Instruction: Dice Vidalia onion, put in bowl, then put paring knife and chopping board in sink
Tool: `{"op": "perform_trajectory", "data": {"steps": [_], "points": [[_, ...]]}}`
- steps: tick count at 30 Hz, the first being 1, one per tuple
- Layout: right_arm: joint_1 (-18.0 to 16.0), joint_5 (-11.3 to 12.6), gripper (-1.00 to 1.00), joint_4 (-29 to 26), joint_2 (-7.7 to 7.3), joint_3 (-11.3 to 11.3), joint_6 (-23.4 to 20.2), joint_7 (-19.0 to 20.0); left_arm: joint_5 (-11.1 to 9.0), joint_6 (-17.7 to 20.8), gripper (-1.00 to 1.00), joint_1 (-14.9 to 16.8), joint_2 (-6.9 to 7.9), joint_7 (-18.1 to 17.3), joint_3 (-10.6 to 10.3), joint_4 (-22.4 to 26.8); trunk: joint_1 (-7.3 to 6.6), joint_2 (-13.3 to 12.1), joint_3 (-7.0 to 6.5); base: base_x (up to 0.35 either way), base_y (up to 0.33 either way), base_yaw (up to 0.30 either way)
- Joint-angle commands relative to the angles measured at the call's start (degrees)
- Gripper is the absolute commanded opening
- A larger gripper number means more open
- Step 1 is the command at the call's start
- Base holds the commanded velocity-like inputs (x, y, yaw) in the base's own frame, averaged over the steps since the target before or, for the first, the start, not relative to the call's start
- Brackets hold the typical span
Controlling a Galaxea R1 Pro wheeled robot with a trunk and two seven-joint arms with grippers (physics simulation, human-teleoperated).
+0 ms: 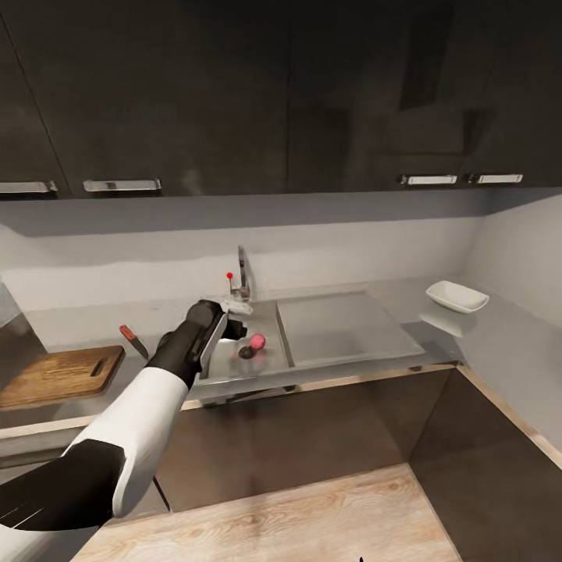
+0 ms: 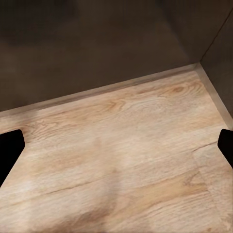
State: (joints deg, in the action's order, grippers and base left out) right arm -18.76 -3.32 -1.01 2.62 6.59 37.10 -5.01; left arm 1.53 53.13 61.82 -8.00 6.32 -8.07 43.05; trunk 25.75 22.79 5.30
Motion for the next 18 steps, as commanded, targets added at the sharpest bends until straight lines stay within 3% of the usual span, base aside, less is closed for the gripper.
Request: {"op": "perform_trajectory", "data": {"steps": [1,7,18], "points": [[-0.05,-0.37,1.0,0.04,0.02,0.36,0.17,-0.18,-0.2,-0.05,1.0,0.05,0.01,0.1,-0.11,-0.29,0.04,0.13,0.13,0.006,0.0,0.0],[-0.05,-0.37,1.0,0.04,0.02,0.36,0.17,-0.18,-2.93,-0.67,1.0,0.05,0.01,0.1,-0.11,-1.51,0.04,0.13,0.25,0.155,-0.079,0.0],[-0.05,-0.37,1.0,0.04,0.07,0.36,0.14,-0.18,-3.37,-0.85,1.0,0.05,-0.02,0.02,-0.11,-3.05,0.04,0.13,0.74,0.263,-0.132,0.0]]}}
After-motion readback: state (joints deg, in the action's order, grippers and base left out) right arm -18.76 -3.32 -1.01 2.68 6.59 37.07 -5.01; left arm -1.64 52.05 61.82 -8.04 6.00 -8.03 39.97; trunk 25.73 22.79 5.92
